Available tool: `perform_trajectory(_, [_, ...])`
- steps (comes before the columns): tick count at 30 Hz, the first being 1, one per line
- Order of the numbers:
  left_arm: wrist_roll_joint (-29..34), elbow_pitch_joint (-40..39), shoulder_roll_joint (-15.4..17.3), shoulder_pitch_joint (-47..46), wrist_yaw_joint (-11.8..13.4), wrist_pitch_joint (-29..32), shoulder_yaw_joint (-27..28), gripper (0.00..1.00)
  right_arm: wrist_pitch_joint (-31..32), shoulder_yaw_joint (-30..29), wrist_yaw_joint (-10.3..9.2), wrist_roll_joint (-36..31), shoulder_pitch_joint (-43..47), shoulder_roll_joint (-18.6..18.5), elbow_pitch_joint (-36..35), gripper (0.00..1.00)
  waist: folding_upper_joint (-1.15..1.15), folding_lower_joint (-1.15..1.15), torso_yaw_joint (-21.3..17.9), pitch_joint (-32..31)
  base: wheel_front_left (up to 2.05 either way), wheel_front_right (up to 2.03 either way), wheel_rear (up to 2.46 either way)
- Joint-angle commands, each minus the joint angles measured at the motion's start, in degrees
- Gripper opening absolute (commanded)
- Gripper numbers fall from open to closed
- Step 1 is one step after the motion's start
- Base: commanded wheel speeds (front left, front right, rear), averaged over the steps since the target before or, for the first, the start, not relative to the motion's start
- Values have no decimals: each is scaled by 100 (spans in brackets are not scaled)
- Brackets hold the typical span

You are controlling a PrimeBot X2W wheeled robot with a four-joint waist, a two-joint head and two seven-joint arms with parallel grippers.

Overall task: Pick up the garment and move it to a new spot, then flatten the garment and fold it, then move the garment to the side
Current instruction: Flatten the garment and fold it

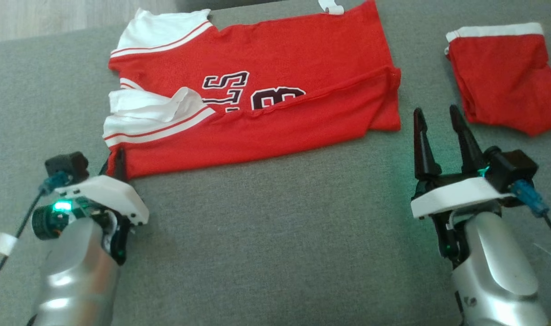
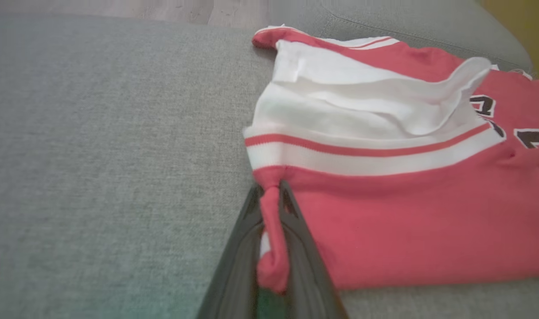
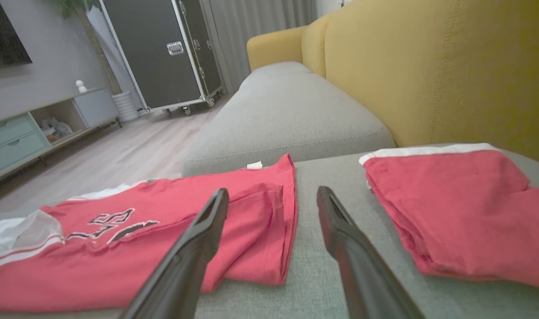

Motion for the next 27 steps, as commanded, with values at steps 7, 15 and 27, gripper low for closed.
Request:
perform_trajectory(7, [99, -411, 95, -51, -74, -891, -103, 0, 305, -83, -4, -408, -501, 37, 669, 100, 0, 0, 210, -190, 0, 0, 0])
perform_trajectory(15, [251, -1346, 81, -101, -118, -1277, -403, 0, 1117, -337, -4, -343, -1260, 37, 1894, 100, 0, 0, 424, -194, 0, 0, 0])
perform_trajectory(27, [266, -2152, 24, 62, -131, -1318, -673, 0, 1517, -541, -4, -528, -2389, 37, 3974, 100, 0, 0, 724, 1, 0, 0, 0])
